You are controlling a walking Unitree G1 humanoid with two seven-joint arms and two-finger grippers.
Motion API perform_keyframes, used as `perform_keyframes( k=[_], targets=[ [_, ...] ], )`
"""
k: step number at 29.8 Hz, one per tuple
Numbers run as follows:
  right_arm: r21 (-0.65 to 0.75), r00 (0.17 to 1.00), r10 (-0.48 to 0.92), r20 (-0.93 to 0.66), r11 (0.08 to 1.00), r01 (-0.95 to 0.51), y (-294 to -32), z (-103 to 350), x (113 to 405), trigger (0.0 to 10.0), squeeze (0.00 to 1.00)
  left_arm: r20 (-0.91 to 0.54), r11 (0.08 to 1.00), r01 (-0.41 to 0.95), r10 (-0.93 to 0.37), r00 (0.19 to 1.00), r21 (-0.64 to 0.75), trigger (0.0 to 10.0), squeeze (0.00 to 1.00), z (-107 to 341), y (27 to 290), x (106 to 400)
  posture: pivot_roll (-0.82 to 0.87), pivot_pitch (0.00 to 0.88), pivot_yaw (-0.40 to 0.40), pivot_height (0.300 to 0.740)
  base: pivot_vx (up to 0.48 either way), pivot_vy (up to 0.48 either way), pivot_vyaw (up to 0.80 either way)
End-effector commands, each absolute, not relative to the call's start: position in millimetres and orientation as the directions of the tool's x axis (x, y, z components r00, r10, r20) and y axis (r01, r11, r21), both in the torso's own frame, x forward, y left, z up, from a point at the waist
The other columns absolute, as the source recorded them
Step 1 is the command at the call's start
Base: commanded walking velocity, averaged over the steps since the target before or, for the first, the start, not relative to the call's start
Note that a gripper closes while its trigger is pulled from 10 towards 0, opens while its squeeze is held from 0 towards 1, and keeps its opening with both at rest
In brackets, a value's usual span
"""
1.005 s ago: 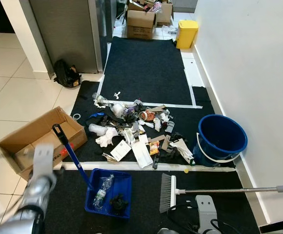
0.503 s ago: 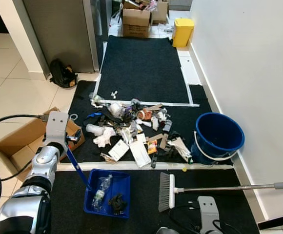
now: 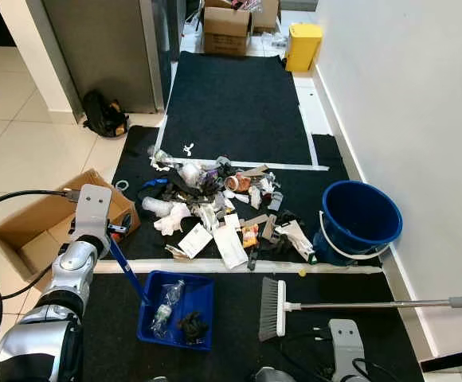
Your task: Sweep floor
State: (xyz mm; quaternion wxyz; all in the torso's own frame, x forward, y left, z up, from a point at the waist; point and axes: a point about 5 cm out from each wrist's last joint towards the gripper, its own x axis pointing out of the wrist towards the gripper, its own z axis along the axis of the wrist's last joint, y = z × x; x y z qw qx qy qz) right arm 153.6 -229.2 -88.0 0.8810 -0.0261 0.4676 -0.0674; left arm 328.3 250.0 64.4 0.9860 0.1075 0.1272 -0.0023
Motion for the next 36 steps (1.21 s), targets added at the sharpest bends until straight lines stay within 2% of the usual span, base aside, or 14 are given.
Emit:
perform_keyframes(
  k=[1,20,21,22,23,24,36],
  targets=[
    [-0.113,0.543,-0.162,-0.824,0.986,0.123,-237,-89,145,10.0,0.00,-0.270,0.971,0.021,0.045,0.962,0.239,10.0,0.00,64,259,326,-0.02,0.168,-0.027,0.740,0.000,0.000,0.00],
    [-0.142,0.543,-0.201,-0.815,0.979,0.149,-251,-87,138,10.0,0.00,-0.299,0.966,0.026,0.053,0.953,0.256,10.0,0.00,64,258,329,-0.05,0.177,-0.043,0.740,0.000,0.000,0.00],
    [-0.143,0.544,-0.203,-0.814,0.978,0.151,-252,-87,138,10.0,0.00,-0.304,0.966,0.029,0.053,0.951,0.258,5.0,0.00,63,258,328,-0.05,0.178,-0.042,0.740,0.000,0.000,0.00],
    [-0.143,0.545,-0.205,-0.813,0.978,0.154,-252,-87,138,10.0,0.00,-0.308,0.965,0.030,0.053,0.950,0.259,3.5,0.00,62,258,327,-0.05,0.178,-0.042,0.740,0.000,0.000,0.00],
    [-0.143,0.545,-0.205,-0.813,0.978,0.154,-252,-87,138,10.0,0.00,-0.308,0.965,0.030,0.053,0.950,0.259,3.5,0.00,62,258,327,-0.05,0.178,-0.042,0.740,0.000,0.000,0.00],
    [-0.144,0.545,-0.207,-0.813,0.977,0.156,-253,-87,138,10.0,0.00,-0.310,0.966,0.030,0.053,0.949,0.258,0.0,0.00,62,258,327,-0.05,0.177,-0.041,0.740,0.000,0.000,0.00],
    [-0.144,0.552,-0.216,-0.806,0.975,0.171,-253,-86,141,10.0,0.00,-0.304,0.964,0.031,0.054,0.951,0.265,0.0,0.00,65,261,328,-0.04,0.164,-0.028,0.740,0.000,0.000,0.00]
  ],
)
